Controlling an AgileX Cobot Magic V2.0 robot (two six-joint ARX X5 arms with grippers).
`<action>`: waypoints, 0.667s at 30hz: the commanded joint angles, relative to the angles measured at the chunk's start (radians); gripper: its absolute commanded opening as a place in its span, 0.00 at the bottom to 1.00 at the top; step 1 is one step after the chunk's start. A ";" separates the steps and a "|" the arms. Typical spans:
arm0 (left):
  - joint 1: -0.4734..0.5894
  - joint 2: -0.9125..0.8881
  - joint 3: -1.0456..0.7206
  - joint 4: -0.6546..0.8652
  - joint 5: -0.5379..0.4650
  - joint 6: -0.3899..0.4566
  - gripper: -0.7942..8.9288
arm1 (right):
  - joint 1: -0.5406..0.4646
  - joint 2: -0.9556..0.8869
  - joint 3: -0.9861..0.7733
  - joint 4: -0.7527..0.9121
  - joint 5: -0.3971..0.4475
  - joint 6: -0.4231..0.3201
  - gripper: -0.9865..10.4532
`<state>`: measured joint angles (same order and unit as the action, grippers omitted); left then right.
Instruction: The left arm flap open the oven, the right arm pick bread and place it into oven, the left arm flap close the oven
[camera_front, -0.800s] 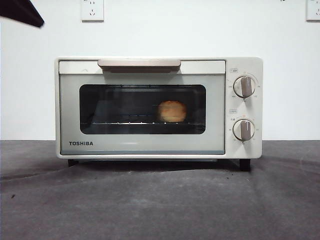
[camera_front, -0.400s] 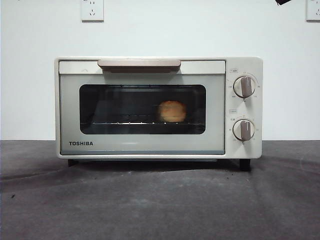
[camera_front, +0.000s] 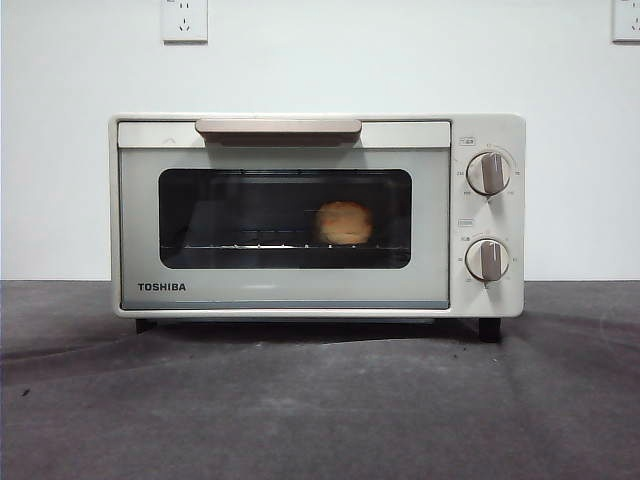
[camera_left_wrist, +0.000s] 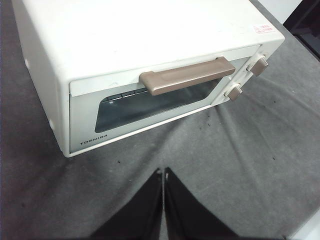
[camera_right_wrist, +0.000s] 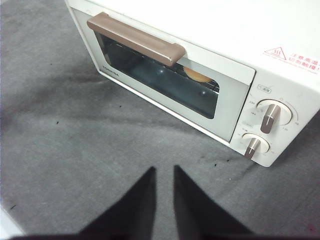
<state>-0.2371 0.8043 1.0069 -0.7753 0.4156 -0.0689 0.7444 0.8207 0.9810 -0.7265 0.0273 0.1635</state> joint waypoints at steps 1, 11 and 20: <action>-0.003 0.003 0.020 0.008 -0.003 0.013 0.10 | 0.006 0.008 0.016 0.015 0.003 0.008 0.10; -0.003 0.003 0.020 0.008 -0.003 0.013 0.10 | 0.006 0.008 0.016 0.047 0.003 0.008 0.10; -0.003 -0.003 0.020 0.006 -0.003 0.013 0.10 | 0.006 0.008 0.016 0.047 0.003 0.008 0.10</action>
<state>-0.2371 0.8032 1.0069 -0.7753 0.4156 -0.0689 0.7444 0.8207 0.9810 -0.6907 0.0273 0.1642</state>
